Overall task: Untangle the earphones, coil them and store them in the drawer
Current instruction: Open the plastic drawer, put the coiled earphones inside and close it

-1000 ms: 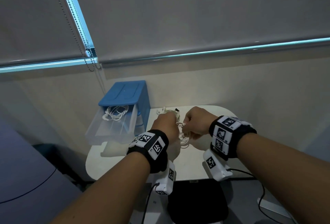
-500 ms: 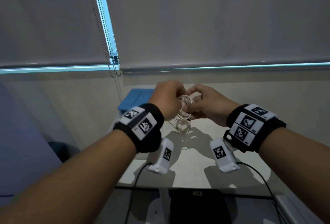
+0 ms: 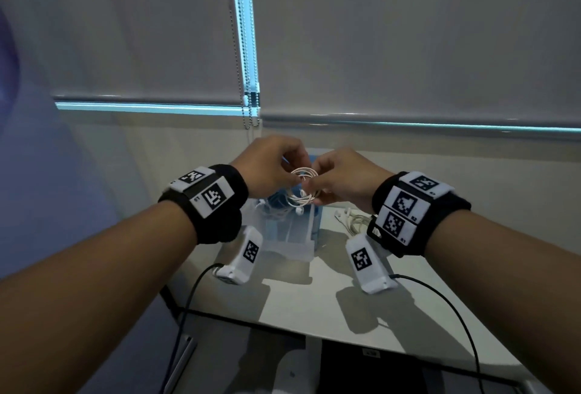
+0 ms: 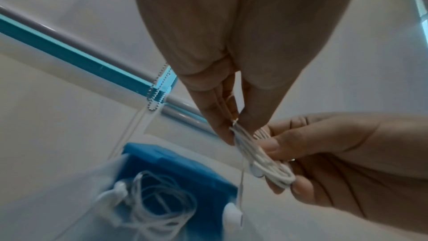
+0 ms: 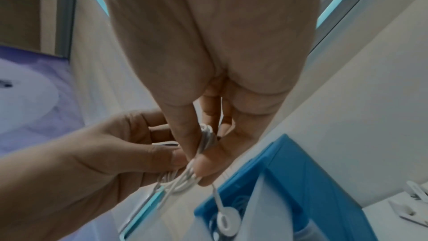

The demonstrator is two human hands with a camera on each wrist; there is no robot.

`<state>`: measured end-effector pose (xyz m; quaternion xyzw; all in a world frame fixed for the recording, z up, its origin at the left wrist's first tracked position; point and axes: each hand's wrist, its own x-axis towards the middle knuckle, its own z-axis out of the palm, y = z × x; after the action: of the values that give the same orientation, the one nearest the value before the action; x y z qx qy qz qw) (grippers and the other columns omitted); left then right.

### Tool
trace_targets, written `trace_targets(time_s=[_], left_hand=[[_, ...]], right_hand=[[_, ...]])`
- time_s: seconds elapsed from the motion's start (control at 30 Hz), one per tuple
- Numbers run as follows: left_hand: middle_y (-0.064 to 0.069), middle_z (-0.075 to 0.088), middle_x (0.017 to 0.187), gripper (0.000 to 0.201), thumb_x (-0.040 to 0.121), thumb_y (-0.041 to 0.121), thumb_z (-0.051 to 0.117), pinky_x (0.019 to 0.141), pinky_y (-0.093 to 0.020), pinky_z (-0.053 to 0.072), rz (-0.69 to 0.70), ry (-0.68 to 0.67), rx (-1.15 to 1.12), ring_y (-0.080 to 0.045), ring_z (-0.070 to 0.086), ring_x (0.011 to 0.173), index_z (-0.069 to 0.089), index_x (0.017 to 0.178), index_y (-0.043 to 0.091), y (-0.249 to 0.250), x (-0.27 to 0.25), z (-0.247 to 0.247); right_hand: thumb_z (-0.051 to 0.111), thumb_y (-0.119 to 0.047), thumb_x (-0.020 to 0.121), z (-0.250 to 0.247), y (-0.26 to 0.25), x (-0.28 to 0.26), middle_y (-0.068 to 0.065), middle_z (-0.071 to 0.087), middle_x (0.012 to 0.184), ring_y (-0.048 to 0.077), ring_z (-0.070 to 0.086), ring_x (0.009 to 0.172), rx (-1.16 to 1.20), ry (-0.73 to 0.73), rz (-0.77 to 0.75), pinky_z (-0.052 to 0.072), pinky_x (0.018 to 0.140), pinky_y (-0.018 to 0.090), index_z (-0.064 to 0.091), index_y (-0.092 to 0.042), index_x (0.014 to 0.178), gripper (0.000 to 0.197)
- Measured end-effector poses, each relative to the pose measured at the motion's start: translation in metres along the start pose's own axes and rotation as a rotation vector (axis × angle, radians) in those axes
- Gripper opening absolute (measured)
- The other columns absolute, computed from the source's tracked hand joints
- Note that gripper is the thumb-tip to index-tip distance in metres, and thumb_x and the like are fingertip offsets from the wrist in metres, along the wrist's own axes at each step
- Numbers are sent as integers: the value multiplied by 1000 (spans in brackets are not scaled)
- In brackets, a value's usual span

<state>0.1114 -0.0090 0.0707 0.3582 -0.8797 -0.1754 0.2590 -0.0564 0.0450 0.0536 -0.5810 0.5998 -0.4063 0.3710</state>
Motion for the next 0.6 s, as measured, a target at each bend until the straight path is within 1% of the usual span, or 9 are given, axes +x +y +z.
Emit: trace_targets(time_s=[0.07,0.13,0.2,0.27,0.33,0.37,0.43,0.53,0.6], left_hand=[[4,72,91,22,79,10,83,73,-28,57,-38,-23,43,-16,71,83,69,92,19,-11,-2,2],[3,71,92,23,78,13,84,73,-28,56,-65,-47,74,-16,69,82,67,93,19,-19,-2,4],[3,70,93,23,79,14,83,74,-29,57,-93,-85,99,-16,67,82,65,92,20,-23,-1,6],[3,68,93,25,80,9,80,71,-30,57,-118,-146,104,-16,66,80,62,90,23,-24,0,8],[2,69,93,28,79,7,80,70,-29,57,-129,-194,126,-16,66,79,59,86,24,-26,1,10],[2,69,93,28,79,8,81,72,-30,56,-129,-209,150,-17,66,82,59,84,25,-27,1,10],[3,69,91,27,78,13,83,77,-30,54,-120,-236,213,-17,66,85,59,80,26,-28,0,10],[2,70,89,20,77,15,83,78,-30,54,-97,-240,287,-17,67,85,64,81,23,-27,-5,7],[1,71,91,17,77,13,82,78,-31,56,-80,-212,298,-17,68,85,69,85,20,-27,-7,3]], right_hand=[[79,0,82,9,2,9,21,72,82,26,73,72,-98,-10,-7,64,78,41,70,9,91,15],[80,-5,83,16,1,15,18,75,82,25,75,71,-199,-27,-19,64,80,44,72,5,91,14],[79,-11,86,20,0,18,16,76,81,24,76,70,-310,-15,-27,65,75,39,73,0,89,13],[78,-12,87,20,-2,19,14,76,78,21,75,65,-382,23,-31,64,66,31,73,-2,85,12],[80,-14,86,20,-1,19,9,75,76,17,72,62,-490,40,-52,58,56,24,74,-4,85,12],[82,-16,84,21,0,19,6,74,77,14,68,62,-560,36,-71,53,54,21,75,-6,87,13],[85,-19,79,26,3,20,6,74,83,13,62,69,-672,15,-103,47,58,22,76,-7,89,17],[84,-18,77,35,6,23,7,74,87,20,65,79,-761,7,-127,51,71,30,76,-8,86,15],[83,-19,79,39,7,26,5,73,86,22,66,82,-819,7,-137,51,70,31,76,-12,81,10]])
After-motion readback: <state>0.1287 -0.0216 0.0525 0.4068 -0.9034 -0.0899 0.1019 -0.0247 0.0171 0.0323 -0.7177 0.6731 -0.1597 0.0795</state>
